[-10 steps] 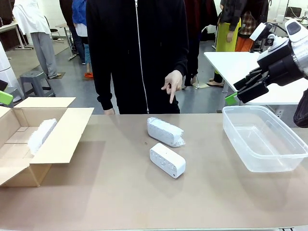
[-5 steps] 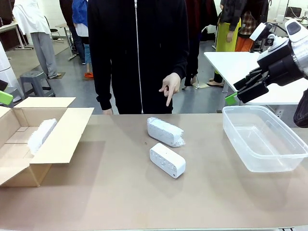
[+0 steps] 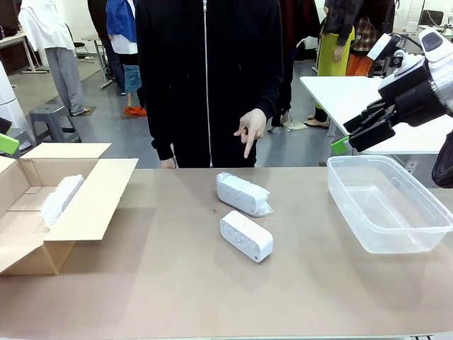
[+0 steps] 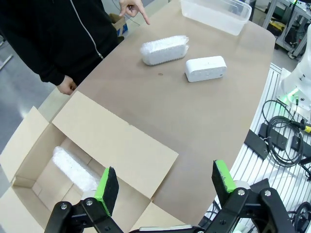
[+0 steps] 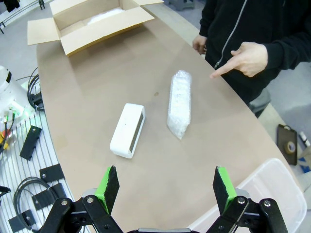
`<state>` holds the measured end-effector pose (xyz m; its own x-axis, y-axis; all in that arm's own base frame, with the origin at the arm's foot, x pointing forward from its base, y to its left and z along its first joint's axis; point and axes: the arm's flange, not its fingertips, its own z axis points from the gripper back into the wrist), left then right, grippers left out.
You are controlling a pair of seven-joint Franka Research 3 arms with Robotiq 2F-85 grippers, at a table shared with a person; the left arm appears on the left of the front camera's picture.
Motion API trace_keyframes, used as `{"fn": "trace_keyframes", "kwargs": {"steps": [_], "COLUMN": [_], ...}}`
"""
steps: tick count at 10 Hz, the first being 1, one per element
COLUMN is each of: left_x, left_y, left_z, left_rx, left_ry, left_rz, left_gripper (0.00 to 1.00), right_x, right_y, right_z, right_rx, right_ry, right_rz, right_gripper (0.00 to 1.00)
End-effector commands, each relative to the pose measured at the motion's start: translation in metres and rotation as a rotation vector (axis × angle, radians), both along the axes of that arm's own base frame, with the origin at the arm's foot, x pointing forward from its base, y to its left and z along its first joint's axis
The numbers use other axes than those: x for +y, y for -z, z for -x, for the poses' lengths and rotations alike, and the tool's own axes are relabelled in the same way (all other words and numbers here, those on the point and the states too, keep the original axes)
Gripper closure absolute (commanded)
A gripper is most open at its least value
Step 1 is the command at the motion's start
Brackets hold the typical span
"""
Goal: Separate and place wrapped and unwrapped clocks.
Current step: Pick up the Digital clock indicated by the person.
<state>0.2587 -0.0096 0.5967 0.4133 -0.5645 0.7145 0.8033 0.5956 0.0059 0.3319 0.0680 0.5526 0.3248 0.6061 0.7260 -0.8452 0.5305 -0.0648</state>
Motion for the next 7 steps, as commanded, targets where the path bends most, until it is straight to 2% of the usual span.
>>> {"fn": "trace_keyframes", "kwargs": {"steps": [1, 3, 5, 7], "left_x": [-0.001, 0.0, -0.044, -0.131], "left_y": [0.0, 0.0, -0.046, -0.085], "left_z": [0.002, 0.0, -0.049, -0.103], "left_rx": [0.009, 0.0, -0.009, -0.058], "left_ry": [-0.009, 0.0, 0.191, 0.347], "left_rz": [-0.002, 0.0, -0.236, -0.446], "left_gripper": [0.0, 0.0, 0.0, 0.0], "right_x": [-0.001, -0.001, -0.001, -0.001], "right_y": [0.002, 0.002, 0.002, 0.002], "right_z": [-0.001, -0.001, -0.001, -0.001], "right_rx": [0.007, 0.007, 0.007, 0.007], "right_ry": [-0.012, -0.012, -0.012, -0.012], "right_rz": [-0.008, -0.008, -0.008, -0.008], "right_gripper": [0.0, 0.0, 0.0, 0.0]}}
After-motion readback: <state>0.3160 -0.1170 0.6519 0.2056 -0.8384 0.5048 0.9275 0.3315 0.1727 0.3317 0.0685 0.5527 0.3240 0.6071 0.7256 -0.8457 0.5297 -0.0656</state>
